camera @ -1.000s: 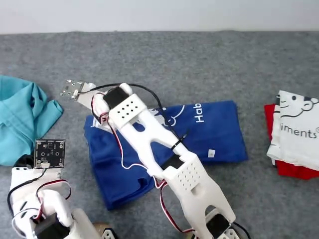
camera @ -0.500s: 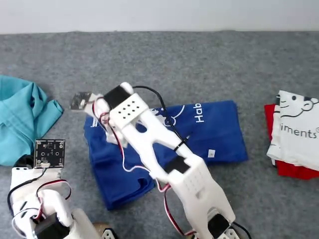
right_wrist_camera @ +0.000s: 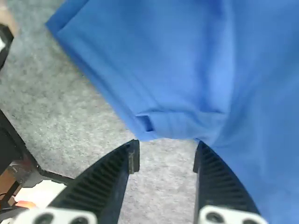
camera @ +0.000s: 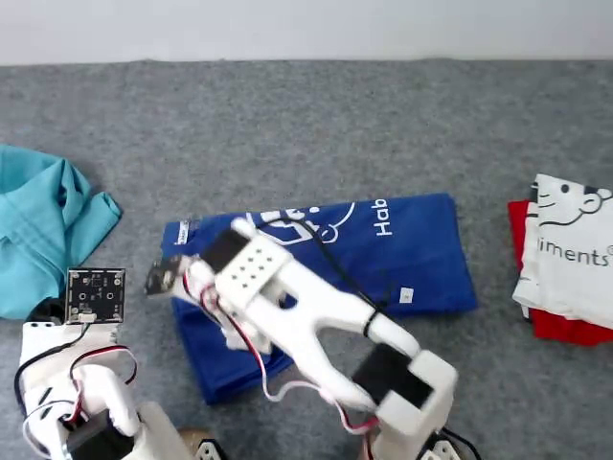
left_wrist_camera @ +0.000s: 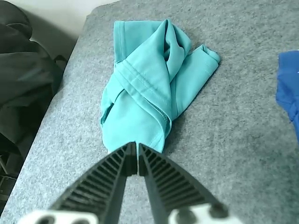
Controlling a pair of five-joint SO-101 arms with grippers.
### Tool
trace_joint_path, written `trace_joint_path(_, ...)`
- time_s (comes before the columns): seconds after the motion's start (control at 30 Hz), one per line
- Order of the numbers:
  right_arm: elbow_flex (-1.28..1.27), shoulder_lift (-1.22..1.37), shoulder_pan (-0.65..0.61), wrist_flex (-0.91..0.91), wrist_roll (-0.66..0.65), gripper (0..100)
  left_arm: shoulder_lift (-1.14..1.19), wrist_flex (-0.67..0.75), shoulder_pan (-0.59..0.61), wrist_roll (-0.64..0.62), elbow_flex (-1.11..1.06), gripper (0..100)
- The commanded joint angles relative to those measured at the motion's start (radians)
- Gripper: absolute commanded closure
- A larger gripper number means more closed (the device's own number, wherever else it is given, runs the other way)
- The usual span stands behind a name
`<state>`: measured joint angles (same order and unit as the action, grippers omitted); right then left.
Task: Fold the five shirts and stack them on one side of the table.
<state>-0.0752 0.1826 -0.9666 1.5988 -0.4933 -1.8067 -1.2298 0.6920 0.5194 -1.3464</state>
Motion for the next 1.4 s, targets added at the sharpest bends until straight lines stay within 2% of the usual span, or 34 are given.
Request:
trace_joint_path(0.0,-0.138,-0.127,-0.047,-0.117,-0.002,79.6,-0.005,-0.005,0.003,-0.009,0.004,99)
trace_joint_path(0.17,-0.244,-0.143,-0.071,-0.202,0.003,73.1,-0.005,-0.005,0.003,-0.009,0.004,99)
trace_joint_path(0.7,-0.318,-0.142,-0.099,-0.242,-0.003,72.9,-0.005,-0.006,0.005,-0.009,0.004,99)
trace_joint_path(1.07,-0.497,-0.14,-0.113,-0.521,0.002,73.2,-0.005,-0.006,0.005,-0.009,0.004,99)
trace_joint_path(1.13,-0.517,-0.14,-0.113,-0.555,0.002,75.4,-0.005,-0.006,0.005,-0.009,0.004,99)
trace_joint_path(1.37,-0.516,-0.081,-0.111,-0.618,-0.003,95.4,-0.005,-0.006,0.005,-0.009,0.004,99)
